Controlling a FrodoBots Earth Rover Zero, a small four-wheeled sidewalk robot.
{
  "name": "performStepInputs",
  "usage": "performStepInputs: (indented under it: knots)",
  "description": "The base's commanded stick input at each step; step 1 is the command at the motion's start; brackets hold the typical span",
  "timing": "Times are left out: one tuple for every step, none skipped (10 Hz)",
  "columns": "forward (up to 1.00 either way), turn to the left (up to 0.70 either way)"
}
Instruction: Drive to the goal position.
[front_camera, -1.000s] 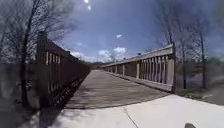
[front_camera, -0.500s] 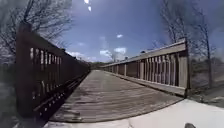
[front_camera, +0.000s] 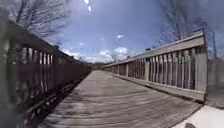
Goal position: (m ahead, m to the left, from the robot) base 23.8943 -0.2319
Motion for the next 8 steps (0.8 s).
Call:
performStepInputs:
  knots:
    - [0.7,0.0]
    - [0.7,0.0]
    - [0.7,0.0]
    - [0.7,0.0]
    - [0.7,0.0]
    - [0.7,0.0]
    - [0.7,0.0]
    - [0.7,0.0]
